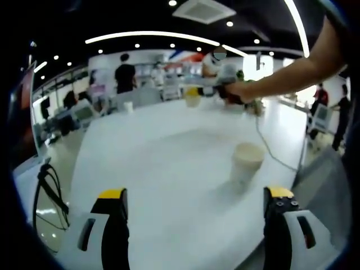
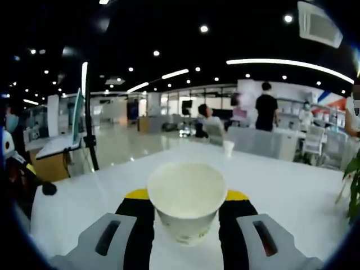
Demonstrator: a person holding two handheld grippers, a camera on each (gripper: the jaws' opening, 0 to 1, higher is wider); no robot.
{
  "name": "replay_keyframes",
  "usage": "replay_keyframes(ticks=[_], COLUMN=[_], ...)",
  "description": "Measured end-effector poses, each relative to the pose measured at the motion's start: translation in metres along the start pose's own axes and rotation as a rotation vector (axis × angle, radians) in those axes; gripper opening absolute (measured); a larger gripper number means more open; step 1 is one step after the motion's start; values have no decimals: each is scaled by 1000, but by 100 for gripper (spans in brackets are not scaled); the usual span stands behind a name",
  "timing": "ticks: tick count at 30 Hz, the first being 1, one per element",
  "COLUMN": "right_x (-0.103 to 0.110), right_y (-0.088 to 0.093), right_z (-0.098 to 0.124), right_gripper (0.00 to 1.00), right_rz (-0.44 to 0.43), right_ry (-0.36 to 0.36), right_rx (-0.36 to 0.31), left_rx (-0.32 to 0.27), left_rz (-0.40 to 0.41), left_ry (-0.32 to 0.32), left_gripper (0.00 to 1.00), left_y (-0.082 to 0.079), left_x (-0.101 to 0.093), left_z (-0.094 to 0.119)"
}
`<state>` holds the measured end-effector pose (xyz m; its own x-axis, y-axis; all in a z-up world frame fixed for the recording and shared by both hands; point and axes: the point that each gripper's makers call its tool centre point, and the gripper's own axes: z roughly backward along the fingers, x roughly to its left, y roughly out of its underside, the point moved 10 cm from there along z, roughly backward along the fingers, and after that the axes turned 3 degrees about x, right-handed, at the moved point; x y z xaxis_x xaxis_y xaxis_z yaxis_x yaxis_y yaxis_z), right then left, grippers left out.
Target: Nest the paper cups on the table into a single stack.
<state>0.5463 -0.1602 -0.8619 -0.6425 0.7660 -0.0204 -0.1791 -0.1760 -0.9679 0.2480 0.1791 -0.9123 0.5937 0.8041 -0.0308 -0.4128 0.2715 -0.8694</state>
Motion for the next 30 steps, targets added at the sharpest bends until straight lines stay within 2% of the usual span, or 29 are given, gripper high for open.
replay_keyframes(ticks=[16, 30], right_x=[-2, 11], right_y=[-3, -11], right_z=[17, 37], right_gripper=[42, 42], right_rz=[17, 39], right_ry=[-13, -27], right_rx=[-7, -18], left_rx=[-13, -27], left_rz=[-15, -18], left_ry=[20, 21], left_gripper=[98, 98], left_y=[-12, -15], left_x=[-6, -11], left_z=[-2, 4])
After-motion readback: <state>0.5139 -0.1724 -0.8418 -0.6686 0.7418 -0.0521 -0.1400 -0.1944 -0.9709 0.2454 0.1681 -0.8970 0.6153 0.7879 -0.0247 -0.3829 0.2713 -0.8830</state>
